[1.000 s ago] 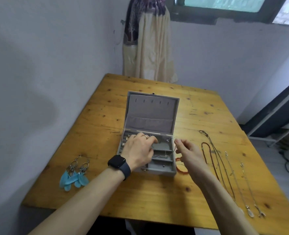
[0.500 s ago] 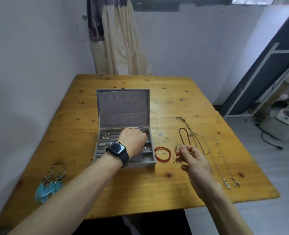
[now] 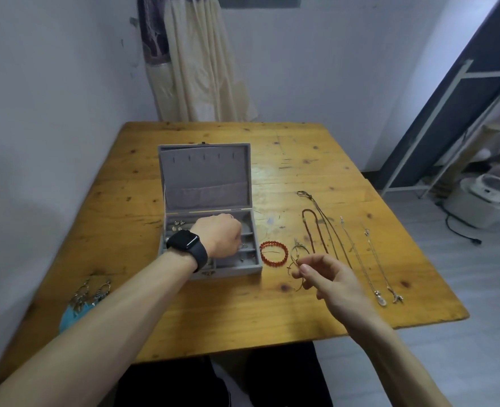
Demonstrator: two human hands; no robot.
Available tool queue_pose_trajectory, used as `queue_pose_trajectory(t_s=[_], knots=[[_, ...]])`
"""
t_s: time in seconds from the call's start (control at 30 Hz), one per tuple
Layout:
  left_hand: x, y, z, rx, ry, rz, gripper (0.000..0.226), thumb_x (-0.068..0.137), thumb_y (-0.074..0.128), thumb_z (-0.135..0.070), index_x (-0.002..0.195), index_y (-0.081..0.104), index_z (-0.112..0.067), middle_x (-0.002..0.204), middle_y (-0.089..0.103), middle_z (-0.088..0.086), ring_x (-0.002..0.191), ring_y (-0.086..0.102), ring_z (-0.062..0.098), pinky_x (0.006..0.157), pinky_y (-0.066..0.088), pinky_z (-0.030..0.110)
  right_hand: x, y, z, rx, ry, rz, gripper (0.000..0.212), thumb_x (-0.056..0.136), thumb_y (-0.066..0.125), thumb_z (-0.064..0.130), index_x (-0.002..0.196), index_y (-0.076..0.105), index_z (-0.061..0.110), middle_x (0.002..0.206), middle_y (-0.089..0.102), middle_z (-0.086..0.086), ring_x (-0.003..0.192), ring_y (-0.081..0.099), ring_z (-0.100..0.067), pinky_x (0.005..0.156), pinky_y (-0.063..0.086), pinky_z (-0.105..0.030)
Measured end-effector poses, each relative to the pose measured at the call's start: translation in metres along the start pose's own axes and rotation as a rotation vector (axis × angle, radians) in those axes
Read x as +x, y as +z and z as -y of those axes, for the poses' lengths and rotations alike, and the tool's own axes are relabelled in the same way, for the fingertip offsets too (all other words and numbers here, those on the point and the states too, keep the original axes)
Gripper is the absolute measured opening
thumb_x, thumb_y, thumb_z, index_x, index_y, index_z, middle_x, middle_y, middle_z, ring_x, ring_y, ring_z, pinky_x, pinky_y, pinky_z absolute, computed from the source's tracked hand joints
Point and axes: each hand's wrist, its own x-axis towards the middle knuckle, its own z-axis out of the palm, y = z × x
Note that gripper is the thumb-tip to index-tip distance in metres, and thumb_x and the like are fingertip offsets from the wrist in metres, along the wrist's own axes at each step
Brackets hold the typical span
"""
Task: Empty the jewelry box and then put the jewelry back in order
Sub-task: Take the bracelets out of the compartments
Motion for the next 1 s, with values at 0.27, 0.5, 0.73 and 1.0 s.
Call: queue_pose_trajectory(t_s=[0.27, 0.5, 0.73, 1.0], knots=[[-0.016, -0.016, 0.002, -0.480, -0.027, -0.061, 0.009, 0.089, 0.058, -0.031, 0.087, 0.064, -0.024, 0.088, 0.066, -0.008, 0.081, 0.061, 0.012, 0.076, 0.057, 0.038, 0.012, -0.013, -0.026, -0.765, -0.102, -0.145, 0.008, 0.098, 0.061, 0.026, 0.104, 0.066, 0.027, 0.091, 0.067, 0.016, 0.086, 0.063, -0.005, 0.071, 0.045, -0.011], [-0.026, -0.027, -0.016, -0.699, 0.009, -0.107, 0.009, 0.093, 0.059, -0.031, 0.095, 0.063, -0.024, 0.089, 0.069, -0.009, 0.085, 0.063, 0.010, 0.074, 0.053, 0.029, 0.015, -0.015, -0.038, -0.983, -0.286, -0.194, 0.013, 0.096, 0.063, 0.027, 0.105, 0.070, 0.023, 0.100, 0.072, 0.004, 0.088, 0.064, -0.015, 0.076, 0.053, -0.027], [-0.031, -0.036, -0.033, -0.820, 0.131, 0.064, 0.010, 0.097, 0.059, -0.028, 0.101, 0.063, -0.020, 0.086, 0.076, -0.010, 0.084, 0.070, 0.005, 0.086, 0.057, 0.036, 0.006, -0.004, -0.027, -0.653, -0.265, -0.257, 0.019, 0.092, 0.068, 0.033, 0.110, 0.071, 0.030, 0.106, 0.068, 0.016, 0.087, 0.060, -0.002, 0.077, 0.053, -0.025], [-0.043, -0.035, -0.046, -0.797, 0.246, 0.210, 0.015, 0.097, 0.062, -0.031, 0.105, 0.066, -0.019, 0.090, 0.076, -0.007, 0.089, 0.070, 0.003, 0.089, 0.052, 0.026, 0.004, 0.007, 0.005, -0.150, -0.159, 0.169, 0.017, 0.094, 0.068, 0.026, 0.109, 0.074, 0.030, 0.104, 0.075, 0.010, 0.099, 0.067, -0.006, 0.087, 0.055, -0.023]])
